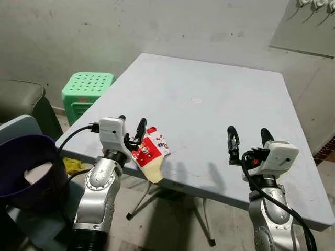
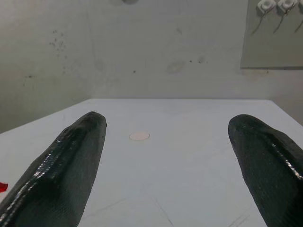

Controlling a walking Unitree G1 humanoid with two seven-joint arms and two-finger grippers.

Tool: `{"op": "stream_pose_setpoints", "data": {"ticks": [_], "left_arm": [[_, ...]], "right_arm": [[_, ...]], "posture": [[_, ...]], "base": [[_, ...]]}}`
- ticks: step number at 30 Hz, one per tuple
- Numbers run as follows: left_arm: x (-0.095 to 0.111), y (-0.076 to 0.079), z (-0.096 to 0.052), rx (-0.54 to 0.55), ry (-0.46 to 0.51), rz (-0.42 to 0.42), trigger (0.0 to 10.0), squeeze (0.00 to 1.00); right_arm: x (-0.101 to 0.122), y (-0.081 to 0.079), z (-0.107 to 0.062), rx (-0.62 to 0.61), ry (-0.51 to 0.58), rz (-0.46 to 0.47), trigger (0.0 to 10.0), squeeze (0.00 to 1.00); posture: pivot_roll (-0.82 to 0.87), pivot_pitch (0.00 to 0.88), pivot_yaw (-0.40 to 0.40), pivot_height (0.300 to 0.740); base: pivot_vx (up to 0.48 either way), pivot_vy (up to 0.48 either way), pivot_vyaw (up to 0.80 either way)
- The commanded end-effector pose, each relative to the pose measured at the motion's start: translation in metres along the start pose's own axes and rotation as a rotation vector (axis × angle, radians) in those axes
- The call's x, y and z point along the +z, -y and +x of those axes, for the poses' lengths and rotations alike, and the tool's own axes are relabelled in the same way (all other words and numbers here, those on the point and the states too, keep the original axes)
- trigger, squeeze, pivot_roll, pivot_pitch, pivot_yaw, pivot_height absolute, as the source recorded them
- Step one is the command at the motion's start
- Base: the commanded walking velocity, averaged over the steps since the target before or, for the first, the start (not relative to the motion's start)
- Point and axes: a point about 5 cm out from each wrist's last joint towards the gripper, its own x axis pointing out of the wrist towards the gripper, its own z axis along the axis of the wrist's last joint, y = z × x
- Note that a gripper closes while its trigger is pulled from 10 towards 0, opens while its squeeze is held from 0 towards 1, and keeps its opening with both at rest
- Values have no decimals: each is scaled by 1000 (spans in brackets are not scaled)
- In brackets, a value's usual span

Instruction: Picking trash to rubbish bin

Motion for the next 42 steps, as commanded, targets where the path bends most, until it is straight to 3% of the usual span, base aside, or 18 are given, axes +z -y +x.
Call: {"op": "stream_pose_setpoints", "data": {"ticks": [1,7,22,24,31,42], "left_arm": [[2,-2,2,3,7,3,10000,0],[5,-4,4,8,25,-2,10000,0],[4,-4,8,16,22,-37,10000,0],[3,-6,10,61,16,-97,10000,0],[4,-5,11,68,21,-53,10000,0],[0,-5,12,80,-1,-81,10000,0]], "right_arm": [[-3,-1,0,-8,-9,5,10000,0],[-4,-4,2,1,-9,18,10000,0],[-4,-2,3,3,-10,28,10000,0],[-4,-2,3,3,-13,39,10000,0],[-5,0,2,37,-40,-16,10000,0],[-8,-1,3,55,-68,-19,10000,0]], "posture": [[-78,0,-18,740],[-70,0,-21,740],[-78,0,-29,740],[-82,0,-31,740],[-84,0,-33,740],[-84,0,-36,740]], "base": [[0,0,0],[0,-110,0],[0,-480,0],[0,0,0],[0,0,0],[0,0,789]]}}
